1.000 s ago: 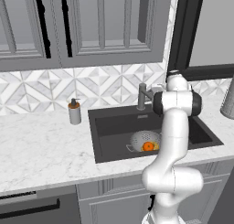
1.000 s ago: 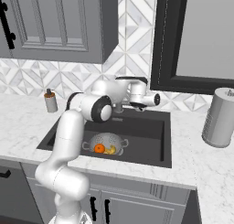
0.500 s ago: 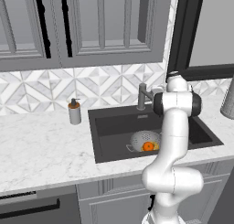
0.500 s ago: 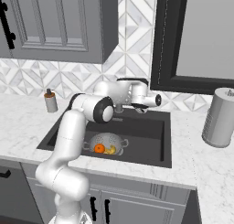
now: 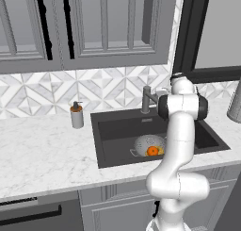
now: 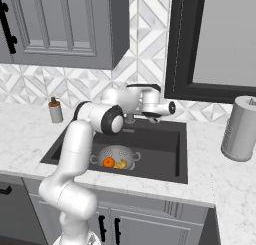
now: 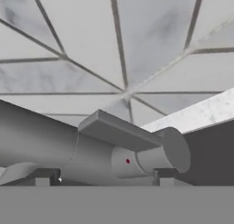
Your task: Put the colander in the sink, put the orange, banana, mango in the colander, and turn on the sink faucet and pour water over the colander.
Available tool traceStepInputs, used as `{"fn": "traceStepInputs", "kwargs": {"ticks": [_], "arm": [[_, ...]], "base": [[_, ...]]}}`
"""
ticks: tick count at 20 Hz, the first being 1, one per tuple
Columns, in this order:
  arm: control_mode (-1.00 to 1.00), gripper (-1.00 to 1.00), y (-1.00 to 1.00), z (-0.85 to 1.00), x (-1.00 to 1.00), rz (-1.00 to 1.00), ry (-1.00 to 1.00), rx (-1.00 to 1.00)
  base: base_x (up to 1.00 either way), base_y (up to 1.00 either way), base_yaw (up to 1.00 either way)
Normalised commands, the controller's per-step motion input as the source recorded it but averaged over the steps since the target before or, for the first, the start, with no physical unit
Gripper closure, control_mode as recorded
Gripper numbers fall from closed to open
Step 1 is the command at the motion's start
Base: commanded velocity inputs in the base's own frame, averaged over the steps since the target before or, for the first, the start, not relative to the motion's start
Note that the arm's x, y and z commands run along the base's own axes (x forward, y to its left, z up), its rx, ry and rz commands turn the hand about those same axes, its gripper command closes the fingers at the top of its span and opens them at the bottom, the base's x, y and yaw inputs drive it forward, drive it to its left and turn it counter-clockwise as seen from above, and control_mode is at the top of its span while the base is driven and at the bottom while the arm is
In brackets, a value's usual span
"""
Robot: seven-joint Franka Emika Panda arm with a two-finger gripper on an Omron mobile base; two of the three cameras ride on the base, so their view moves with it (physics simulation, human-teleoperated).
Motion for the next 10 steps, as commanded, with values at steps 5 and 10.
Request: {"fn": "traceStepInputs", "kwargs": {"ticks": [5,10], "arm": [[-1.0,-1.0,-0.2,0.04,0.0,0.0,-0.06,-0.05],[-1.0,-1.0,-0.24,0.12,0.0,0.0,-0.07,-0.05]], "base": [[0.0,0.0,0.0],[0.0,0.0,0.0]]}}
